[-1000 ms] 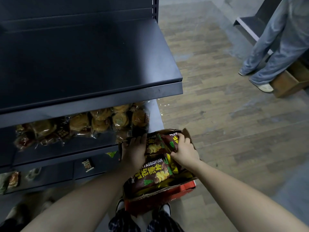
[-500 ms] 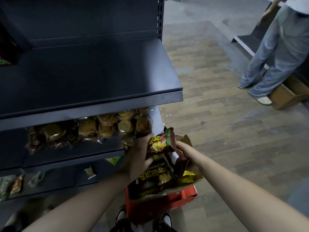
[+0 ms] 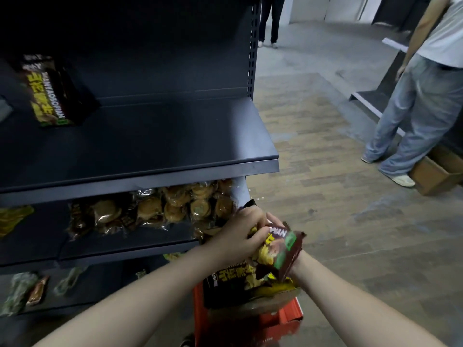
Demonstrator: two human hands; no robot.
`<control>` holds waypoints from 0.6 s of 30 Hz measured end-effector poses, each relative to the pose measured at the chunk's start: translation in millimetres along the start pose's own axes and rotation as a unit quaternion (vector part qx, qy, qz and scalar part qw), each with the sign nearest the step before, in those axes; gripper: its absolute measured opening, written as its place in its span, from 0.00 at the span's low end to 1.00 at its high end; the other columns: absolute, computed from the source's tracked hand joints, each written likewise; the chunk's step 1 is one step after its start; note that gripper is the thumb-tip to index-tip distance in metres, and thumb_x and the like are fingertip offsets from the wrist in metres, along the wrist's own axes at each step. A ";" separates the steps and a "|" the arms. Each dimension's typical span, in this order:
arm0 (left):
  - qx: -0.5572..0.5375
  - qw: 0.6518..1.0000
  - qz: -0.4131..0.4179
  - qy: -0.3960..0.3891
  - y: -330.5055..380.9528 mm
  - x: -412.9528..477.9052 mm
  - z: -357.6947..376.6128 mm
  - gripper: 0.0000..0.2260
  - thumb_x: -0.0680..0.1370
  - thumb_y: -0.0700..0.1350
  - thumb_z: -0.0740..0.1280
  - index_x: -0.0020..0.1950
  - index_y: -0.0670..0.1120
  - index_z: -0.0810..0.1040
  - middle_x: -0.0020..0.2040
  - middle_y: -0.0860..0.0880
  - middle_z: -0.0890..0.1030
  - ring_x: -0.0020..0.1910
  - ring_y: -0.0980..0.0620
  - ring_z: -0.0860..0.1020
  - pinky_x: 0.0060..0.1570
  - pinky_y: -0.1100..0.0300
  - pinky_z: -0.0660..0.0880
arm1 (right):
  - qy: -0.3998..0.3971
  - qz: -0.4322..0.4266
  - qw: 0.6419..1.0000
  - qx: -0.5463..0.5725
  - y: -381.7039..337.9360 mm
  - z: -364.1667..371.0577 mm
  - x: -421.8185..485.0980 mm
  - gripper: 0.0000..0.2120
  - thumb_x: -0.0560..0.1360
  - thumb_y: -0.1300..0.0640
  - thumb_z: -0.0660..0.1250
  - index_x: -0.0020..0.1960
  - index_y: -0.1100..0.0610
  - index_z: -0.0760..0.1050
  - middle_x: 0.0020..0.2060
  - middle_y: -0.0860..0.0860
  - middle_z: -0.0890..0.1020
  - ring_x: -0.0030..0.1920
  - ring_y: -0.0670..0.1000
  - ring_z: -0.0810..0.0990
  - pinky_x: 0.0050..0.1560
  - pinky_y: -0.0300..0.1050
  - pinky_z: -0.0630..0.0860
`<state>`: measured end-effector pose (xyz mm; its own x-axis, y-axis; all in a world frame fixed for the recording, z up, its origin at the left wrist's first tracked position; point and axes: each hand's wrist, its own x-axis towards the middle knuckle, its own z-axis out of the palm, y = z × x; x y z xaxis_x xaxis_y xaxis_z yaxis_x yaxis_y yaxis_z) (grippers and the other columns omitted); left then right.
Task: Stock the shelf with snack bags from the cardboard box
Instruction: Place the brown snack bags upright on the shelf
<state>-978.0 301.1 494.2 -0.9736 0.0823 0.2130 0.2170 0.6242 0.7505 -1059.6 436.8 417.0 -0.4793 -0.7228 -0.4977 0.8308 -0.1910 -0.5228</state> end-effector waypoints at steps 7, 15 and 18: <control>0.204 0.977 0.051 0.014 17.0 2.8 -15.1 0.15 0.73 0.57 0.67 0.47 0.46 0.72 0.57 0.50 0.73 0.60 0.52 0.66 0.61 0.59 0.61 | -0.023 -0.089 0.987 -0.131 -7.0 10.4 4.8 0.23 0.74 0.46 0.69 0.65 0.56 0.72 0.54 0.51 0.81 0.58 0.48 0.80 0.61 0.44 0.74; -0.027 0.958 -0.287 0.009 14.8 -6.0 -4.5 0.27 0.78 0.56 0.62 0.73 0.49 0.56 0.70 0.49 0.68 0.69 0.49 0.68 0.65 0.61 0.65 | 0.009 -0.022 0.999 -0.046 -18.8 29.6 -12.4 0.26 0.77 0.39 0.60 0.60 0.58 0.81 0.56 0.58 0.82 0.56 0.57 0.82 0.57 0.52 0.78; -0.178 0.935 -0.306 0.019 15.1 -7.2 -1.6 0.25 0.79 0.53 0.62 0.73 0.55 0.55 0.65 0.59 0.66 0.61 0.63 0.68 0.49 0.81 0.61 | -0.007 0.022 0.997 -0.069 -10.6 42.4 -14.7 0.32 0.70 0.36 0.70 0.65 0.57 0.77 0.61 0.58 0.80 0.60 0.57 0.79 0.60 0.54 0.75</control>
<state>-967.5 308.7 505.1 -0.9216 -0.2381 -0.3066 -0.3627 0.2468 0.8986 -1049.4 421.3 459.2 -0.4381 -0.7377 -0.5137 0.8043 -0.0664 -0.5905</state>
